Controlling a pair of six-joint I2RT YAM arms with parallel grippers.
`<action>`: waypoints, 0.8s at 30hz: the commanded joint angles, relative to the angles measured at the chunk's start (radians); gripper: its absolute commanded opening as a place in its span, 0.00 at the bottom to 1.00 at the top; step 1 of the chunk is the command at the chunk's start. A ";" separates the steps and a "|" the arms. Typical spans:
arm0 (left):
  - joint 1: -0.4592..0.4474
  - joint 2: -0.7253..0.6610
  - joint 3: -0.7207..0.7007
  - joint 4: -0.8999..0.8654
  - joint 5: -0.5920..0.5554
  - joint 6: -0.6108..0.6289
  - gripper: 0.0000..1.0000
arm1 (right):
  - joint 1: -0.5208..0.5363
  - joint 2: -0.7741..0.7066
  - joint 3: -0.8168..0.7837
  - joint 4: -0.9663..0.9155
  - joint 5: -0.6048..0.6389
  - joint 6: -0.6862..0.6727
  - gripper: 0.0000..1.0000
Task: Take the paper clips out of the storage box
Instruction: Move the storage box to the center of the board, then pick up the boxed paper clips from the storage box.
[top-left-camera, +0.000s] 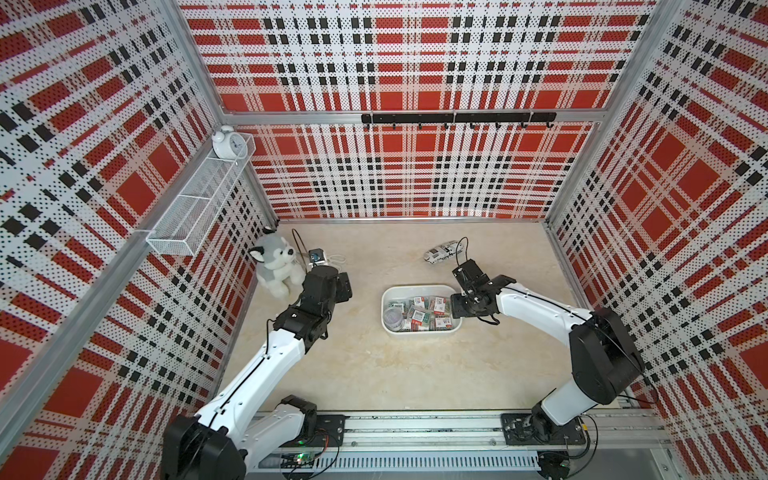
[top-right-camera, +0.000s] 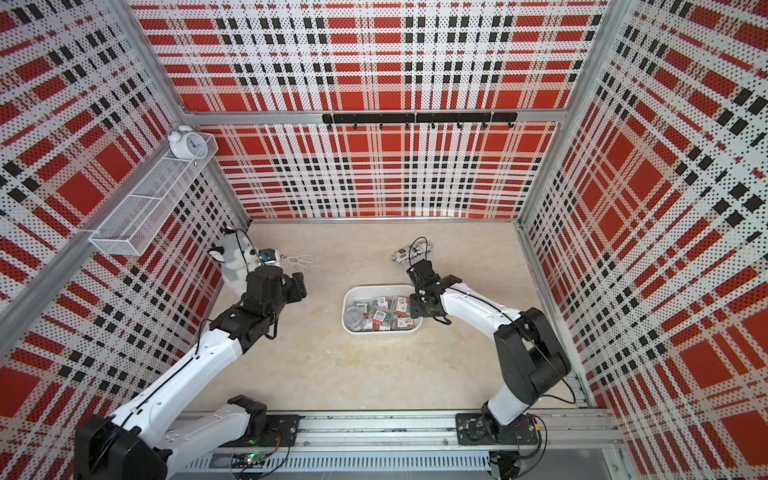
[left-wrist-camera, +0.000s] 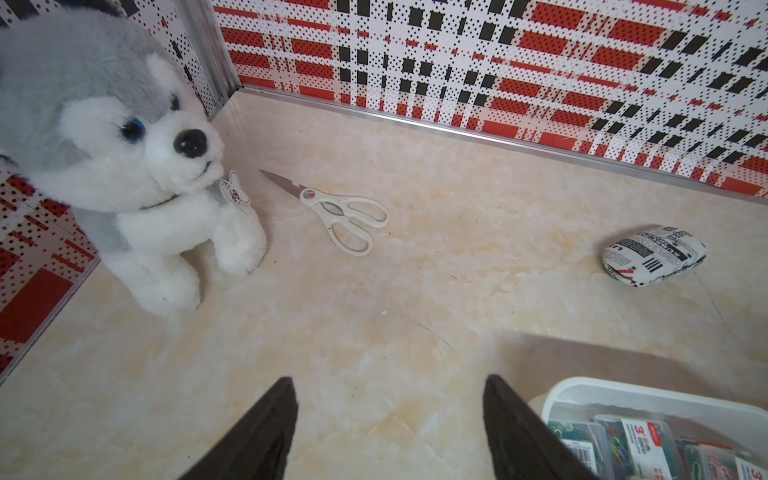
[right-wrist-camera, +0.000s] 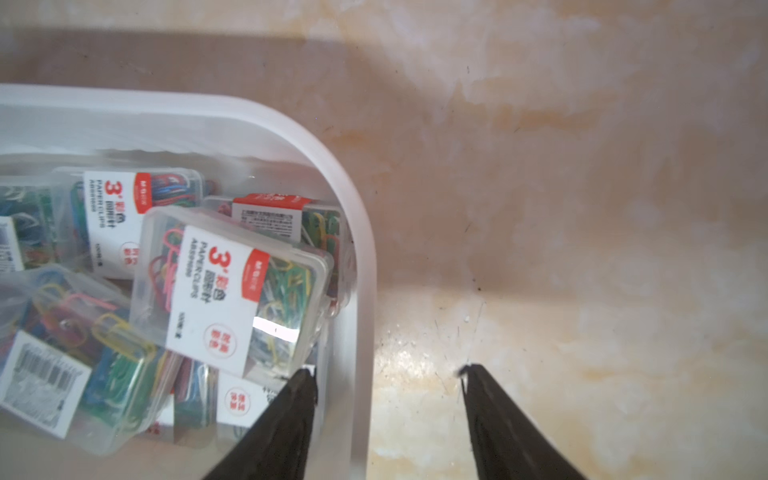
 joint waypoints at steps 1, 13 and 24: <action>-0.007 -0.028 0.020 -0.035 -0.005 0.014 0.74 | -0.002 -0.098 0.086 -0.080 0.089 -0.038 0.66; 0.041 -0.126 -0.041 0.006 0.047 0.045 0.76 | 0.027 -0.161 0.294 -0.232 -0.033 -0.261 0.68; 0.090 -0.156 -0.072 0.004 0.076 0.027 0.76 | 0.320 0.209 0.660 -0.443 0.047 -0.272 0.80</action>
